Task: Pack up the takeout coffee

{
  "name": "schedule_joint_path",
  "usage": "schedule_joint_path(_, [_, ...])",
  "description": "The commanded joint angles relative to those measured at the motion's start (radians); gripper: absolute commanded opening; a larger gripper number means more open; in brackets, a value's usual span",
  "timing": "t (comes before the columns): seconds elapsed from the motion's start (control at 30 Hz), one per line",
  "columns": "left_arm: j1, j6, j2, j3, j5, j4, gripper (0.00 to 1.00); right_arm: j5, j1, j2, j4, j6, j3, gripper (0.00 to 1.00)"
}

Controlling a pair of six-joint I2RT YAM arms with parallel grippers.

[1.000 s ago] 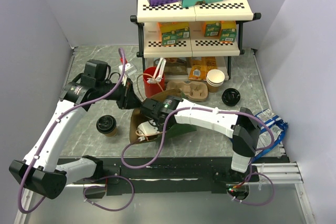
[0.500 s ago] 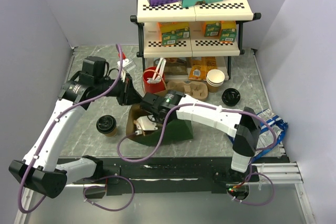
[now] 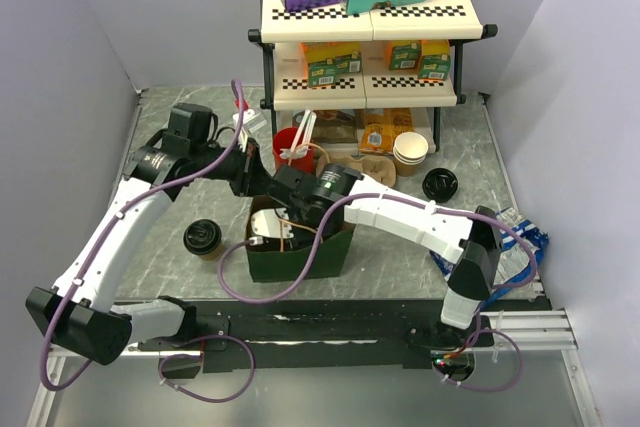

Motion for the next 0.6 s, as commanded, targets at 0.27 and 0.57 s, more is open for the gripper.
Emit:
schedule_joint_path(0.27, [-0.004, 0.064, -0.041, -0.005, -0.031, 0.018, 0.01, -0.008, -0.003, -0.157, -0.022, 0.04, 0.129, 0.82])
schedule_joint_path(0.57, [-0.004, 0.115, -0.03, -0.015, -0.016, 0.017, 0.01, -0.004, -0.009, -0.19, 0.101, 0.107, 0.158, 0.8])
